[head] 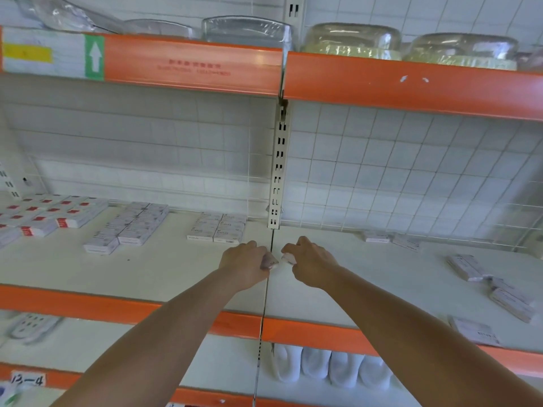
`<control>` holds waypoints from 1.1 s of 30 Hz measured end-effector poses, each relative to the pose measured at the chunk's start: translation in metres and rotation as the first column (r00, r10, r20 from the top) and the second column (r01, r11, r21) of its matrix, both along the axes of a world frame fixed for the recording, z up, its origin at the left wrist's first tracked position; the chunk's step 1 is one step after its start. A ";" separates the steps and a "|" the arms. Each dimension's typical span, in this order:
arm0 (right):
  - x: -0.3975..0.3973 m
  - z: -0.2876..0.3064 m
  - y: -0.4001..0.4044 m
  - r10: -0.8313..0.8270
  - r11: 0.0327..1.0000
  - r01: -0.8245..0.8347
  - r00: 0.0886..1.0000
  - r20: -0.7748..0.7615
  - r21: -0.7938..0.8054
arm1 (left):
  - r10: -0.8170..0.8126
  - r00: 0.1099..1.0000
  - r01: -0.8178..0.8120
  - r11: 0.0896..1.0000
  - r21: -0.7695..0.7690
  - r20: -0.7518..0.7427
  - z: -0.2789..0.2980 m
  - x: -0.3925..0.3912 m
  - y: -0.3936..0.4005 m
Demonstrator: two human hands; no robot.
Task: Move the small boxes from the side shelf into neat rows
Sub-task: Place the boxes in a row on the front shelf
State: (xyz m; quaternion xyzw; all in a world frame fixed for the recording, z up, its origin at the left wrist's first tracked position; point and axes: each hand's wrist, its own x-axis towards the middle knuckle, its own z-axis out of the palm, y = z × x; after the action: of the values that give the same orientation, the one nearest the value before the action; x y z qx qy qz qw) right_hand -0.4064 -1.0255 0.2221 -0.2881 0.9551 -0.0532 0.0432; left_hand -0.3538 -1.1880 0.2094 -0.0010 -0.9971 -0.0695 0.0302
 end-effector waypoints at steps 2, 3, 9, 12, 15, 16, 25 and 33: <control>-0.006 0.000 -0.007 0.020 1.000 -0.020 1.000 -0.002 -0.006 | 0.015 1.000 -0.015 1.000 -0.001 0.002 -0.001 -0.003 -0.007; -0.010 0.000 -0.009 0.033 0.999 -0.033 0.999 -0.008 -0.010 | 0.025 1.000 -0.025 1.000 0.001 0.004 -0.001 -0.004 -0.009; -0.027 -0.002 -0.025 0.095 0.995 -0.095 0.995 -0.006 0.005 | 0.080 0.997 -0.080 0.996 0.027 0.016 -0.001 -0.010 -0.021; -0.030 -0.003 -0.034 0.105 0.994 -0.105 0.994 -0.007 0.008 | 0.086 0.996 -0.086 0.996 0.019 0.026 -0.003 -0.009 -0.029; -0.032 -0.005 -0.045 0.117 0.993 -0.117 0.993 0.002 0.003 | 0.092 0.995 -0.092 0.996 0.012 0.024 -0.003 -0.012 -0.042; -0.033 -0.005 -0.050 0.115 0.993 -0.115 0.993 0.003 0.005 | 0.094 0.995 -0.095 0.995 0.011 0.016 -0.003 -0.013 -0.047; -0.023 -0.007 -0.104 -0.013 0.999 0.012 0.999 0.038 0.031 | -0.015 1.000 0.016 0.997 0.074 -0.015 -0.009 -0.017 -0.107; 0.000 -0.004 -0.155 -0.115 0.993 0.114 0.993 0.039 0.027 | -0.175 0.984 0.176 0.984 0.035 -0.014 -0.008 -0.021 -0.167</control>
State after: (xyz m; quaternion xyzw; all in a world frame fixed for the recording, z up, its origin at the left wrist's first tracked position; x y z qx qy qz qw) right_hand -0.4061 -1.1805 0.2184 -0.2311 0.9696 -0.0498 0.0632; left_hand -0.3748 -1.3546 0.2011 -0.0887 -0.9916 -0.0899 0.0295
